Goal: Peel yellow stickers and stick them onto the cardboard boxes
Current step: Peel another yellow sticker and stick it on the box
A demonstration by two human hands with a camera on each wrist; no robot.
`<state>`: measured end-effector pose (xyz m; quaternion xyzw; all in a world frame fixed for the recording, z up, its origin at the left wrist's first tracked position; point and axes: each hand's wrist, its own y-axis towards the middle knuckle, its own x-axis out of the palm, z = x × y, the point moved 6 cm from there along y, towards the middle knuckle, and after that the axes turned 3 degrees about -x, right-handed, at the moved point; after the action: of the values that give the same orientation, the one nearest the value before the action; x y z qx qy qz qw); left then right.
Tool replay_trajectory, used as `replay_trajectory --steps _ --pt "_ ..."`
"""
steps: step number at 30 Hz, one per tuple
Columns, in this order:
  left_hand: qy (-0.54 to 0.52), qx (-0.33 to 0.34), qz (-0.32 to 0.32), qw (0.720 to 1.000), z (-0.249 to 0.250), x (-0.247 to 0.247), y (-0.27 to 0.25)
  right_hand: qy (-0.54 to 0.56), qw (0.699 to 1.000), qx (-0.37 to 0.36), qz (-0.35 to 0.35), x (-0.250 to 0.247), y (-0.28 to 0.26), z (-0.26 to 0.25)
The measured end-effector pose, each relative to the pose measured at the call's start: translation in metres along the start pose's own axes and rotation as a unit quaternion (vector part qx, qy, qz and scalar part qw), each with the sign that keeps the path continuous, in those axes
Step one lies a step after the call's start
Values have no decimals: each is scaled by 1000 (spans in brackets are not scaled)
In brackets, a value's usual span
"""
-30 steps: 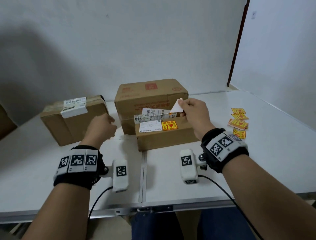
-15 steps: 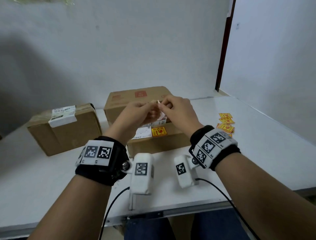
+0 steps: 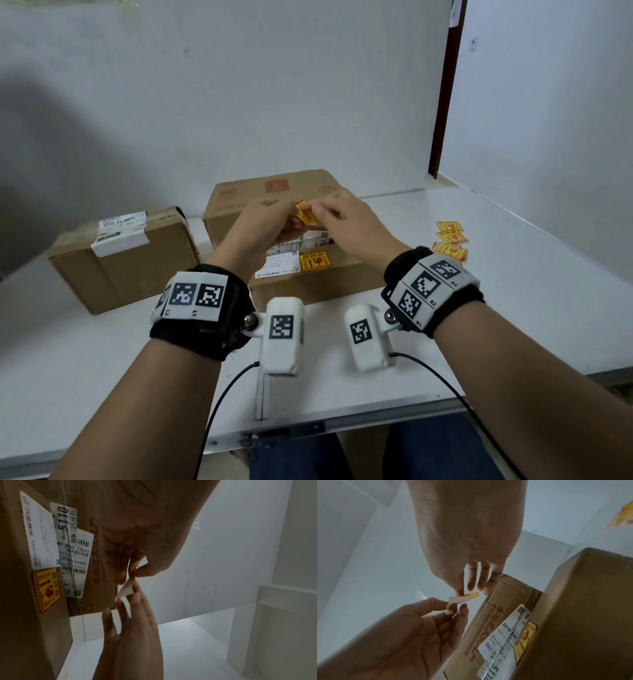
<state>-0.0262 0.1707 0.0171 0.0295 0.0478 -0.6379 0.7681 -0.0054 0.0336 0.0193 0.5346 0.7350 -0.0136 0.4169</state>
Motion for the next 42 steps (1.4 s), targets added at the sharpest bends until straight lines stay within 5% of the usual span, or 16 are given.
replay_trajectory --steps 8,18,28,42 --pt "78 -18 -35 996 -2 -7 8 180 981 65 21 0 5 16" --pt "136 36 18 990 5 -16 21 157 986 54 7 -2 19 18" --pt "147 94 28 984 28 -29 52 92 991 26 96 -14 64 15" --pt "246 44 -18 968 23 -48 99 24 999 18 -20 7 111 25"
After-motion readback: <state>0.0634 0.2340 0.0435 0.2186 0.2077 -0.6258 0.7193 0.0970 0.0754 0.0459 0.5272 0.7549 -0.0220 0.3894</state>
